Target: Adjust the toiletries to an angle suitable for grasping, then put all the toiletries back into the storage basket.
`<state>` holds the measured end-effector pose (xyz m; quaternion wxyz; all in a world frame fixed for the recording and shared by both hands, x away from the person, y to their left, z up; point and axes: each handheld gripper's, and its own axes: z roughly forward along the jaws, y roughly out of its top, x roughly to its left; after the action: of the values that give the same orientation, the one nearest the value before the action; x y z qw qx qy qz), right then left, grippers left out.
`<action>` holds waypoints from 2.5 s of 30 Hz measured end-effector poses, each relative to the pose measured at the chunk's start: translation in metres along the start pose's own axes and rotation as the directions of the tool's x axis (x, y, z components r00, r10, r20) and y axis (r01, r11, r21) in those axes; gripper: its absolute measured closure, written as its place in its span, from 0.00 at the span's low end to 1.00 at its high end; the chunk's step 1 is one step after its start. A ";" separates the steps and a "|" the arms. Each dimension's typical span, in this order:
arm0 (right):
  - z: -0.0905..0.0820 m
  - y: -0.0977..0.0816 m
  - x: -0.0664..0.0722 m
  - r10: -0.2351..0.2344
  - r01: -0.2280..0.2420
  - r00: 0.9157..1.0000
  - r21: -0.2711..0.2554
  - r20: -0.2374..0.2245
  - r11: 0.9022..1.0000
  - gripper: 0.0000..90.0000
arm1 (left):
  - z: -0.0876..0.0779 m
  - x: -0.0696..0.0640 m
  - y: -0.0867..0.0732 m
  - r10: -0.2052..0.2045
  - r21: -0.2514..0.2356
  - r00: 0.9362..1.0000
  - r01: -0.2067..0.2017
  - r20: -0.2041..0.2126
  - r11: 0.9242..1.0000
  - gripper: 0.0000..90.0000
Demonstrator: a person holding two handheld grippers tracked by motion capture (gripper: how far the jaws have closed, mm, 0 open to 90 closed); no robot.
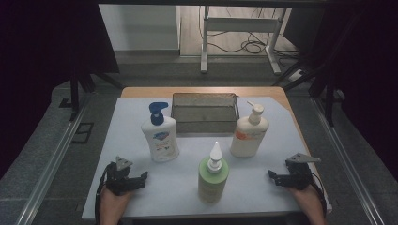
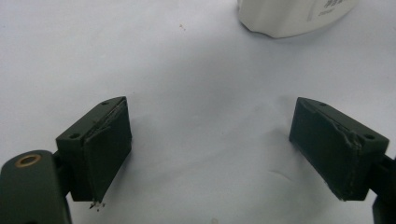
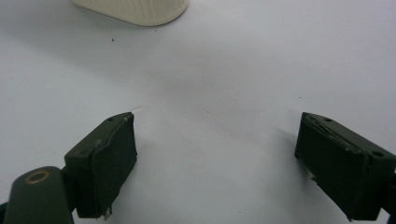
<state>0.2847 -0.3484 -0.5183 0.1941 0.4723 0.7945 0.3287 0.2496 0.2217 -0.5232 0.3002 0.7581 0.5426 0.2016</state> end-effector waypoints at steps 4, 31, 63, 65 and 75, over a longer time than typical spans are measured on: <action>0.000 0.000 0.000 -0.001 0.001 1.000 0.000 0.000 1.000 0.13 | 0.000 0.000 0.000 0.000 -0.001 1.000 0.000 -0.001 1.000 0.14; 0.000 0.000 0.000 -0.001 0.001 1.000 0.000 0.000 1.000 0.14 | 0.000 0.001 0.000 -0.004 -0.001 1.000 0.004 0.005 1.000 0.14; -0.006 0.009 0.001 0.018 -0.020 0.999 -0.039 -0.046 0.999 0.14 | 0.000 0.001 0.000 -0.004 -0.003 1.000 0.004 0.005 1.000 0.14; -0.006 0.010 0.002 0.018 -0.020 0.999 -0.041 -0.049 0.999 0.15 | 0.000 0.001 0.000 -0.004 -0.003 1.000 0.004 0.005 1.000 0.14; -0.007 0.021 0.006 -0.026 0.024 0.996 -0.026 -0.087 0.999 0.17 | 0.000 0.001 0.000 -0.004 -0.003 1.000 0.004 0.004 1.000 0.14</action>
<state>0.2900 -0.3385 -0.4986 0.1694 0.4450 0.8040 0.3563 0.2497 0.2222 -0.5236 0.3030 0.7571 0.5430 0.2003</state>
